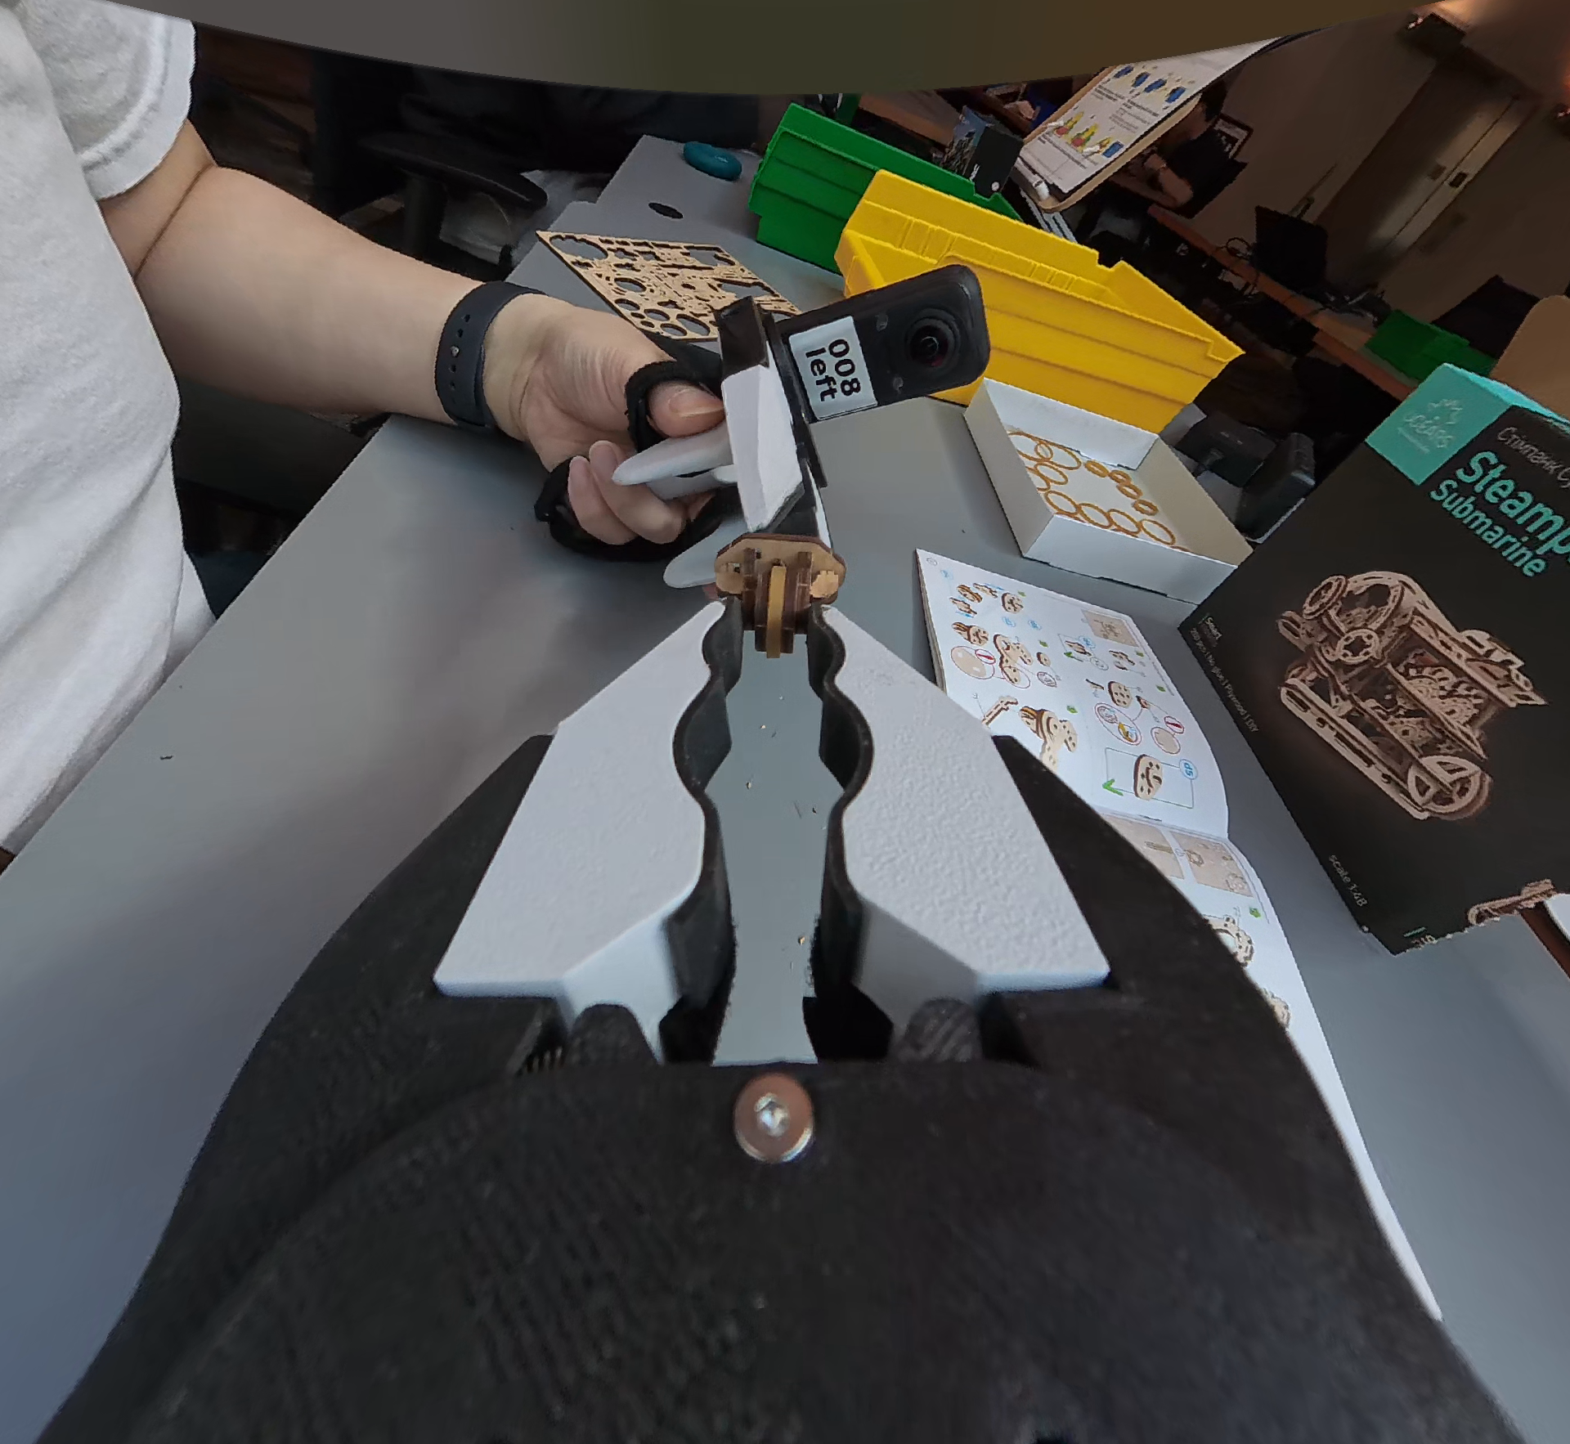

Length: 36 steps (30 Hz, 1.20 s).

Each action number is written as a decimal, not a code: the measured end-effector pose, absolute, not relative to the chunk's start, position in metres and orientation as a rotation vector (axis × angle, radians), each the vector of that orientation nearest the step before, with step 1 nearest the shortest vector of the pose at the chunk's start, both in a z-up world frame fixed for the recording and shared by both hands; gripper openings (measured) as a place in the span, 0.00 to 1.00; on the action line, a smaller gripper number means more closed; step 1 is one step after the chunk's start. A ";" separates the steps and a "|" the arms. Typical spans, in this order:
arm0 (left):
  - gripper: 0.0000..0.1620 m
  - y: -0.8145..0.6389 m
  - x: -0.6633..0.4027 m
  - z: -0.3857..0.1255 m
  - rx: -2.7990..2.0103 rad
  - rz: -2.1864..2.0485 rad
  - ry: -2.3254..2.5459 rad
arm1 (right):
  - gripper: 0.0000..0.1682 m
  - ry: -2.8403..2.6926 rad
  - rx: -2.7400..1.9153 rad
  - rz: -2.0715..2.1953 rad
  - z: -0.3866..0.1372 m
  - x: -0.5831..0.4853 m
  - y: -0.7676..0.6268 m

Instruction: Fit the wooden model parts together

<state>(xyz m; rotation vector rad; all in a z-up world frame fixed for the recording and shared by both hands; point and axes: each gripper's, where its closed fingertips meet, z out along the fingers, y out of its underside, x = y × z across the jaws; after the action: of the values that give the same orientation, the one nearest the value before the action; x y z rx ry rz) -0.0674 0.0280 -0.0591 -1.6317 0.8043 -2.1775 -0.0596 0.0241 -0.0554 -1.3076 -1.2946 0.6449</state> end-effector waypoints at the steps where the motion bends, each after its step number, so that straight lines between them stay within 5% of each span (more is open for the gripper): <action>1: 0.11 0.028 -0.067 -0.060 -1.639 -2.174 0.805 | 0.08 -1.289 -1.310 0.644 -0.055 -0.059 0.025; 5: 0.15 0.027 -0.067 -0.057 -1.610 -2.124 0.838 | 0.08 -1.287 -1.328 0.639 -0.057 -0.057 0.027; 9: 0.29 0.032 -0.059 -0.074 -1.630 -1.654 1.039 | 0.08 -1.266 -1.352 0.632 -0.057 -0.053 0.031; 12: 0.28 0.037 -0.058 -0.076 -1.545 -1.334 1.133 | 0.08 -1.244 -1.374 0.622 -0.058 -0.051 0.035; 24: 0.07 0.048 -0.052 -0.074 -1.409 -0.753 1.163 | 0.08 -1.140 -1.449 0.450 -0.059 -0.043 0.059; 36: 0.04 0.057 -0.051 -0.068 -1.400 -0.647 1.106 | 0.08 -1.112 -1.446 0.404 -0.055 -0.045 0.060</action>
<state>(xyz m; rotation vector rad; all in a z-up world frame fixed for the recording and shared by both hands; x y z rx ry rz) -0.0506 0.0575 -0.0677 -1.4003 1.1061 -0.6466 -0.0448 0.0602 -0.0553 -1.4458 -1.1116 0.4036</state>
